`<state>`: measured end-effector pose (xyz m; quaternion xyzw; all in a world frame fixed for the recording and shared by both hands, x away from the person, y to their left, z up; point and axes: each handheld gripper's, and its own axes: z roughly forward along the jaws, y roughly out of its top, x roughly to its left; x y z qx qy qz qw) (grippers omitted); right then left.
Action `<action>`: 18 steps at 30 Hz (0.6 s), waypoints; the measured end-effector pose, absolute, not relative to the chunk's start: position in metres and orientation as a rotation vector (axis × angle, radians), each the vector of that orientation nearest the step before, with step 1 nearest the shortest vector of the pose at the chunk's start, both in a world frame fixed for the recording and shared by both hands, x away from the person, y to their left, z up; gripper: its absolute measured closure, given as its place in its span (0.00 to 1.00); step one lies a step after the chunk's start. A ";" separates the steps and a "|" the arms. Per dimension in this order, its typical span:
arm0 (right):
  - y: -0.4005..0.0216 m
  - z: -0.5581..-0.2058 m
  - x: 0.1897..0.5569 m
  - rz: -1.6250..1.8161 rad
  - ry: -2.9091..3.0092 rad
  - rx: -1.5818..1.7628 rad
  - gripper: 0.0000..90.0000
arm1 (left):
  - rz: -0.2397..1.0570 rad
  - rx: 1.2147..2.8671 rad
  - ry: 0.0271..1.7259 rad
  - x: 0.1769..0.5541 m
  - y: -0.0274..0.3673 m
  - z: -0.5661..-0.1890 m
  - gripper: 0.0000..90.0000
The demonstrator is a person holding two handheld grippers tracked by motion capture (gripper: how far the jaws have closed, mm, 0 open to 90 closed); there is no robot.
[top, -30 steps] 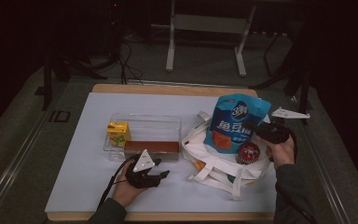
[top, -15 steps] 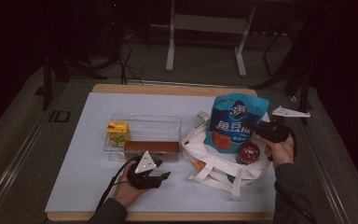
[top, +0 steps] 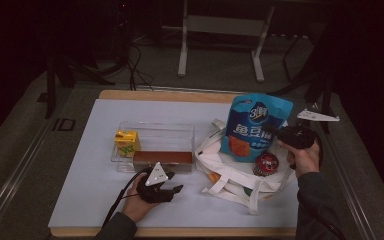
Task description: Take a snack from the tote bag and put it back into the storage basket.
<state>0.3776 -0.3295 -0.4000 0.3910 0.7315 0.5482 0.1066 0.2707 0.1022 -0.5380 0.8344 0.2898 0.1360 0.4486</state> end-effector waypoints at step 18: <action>-0.326 -0.380 0.379 1.637 2.136 1.153 0.99 | 0.348 2.063 0.714 0.270 0.102 -0.538 0.50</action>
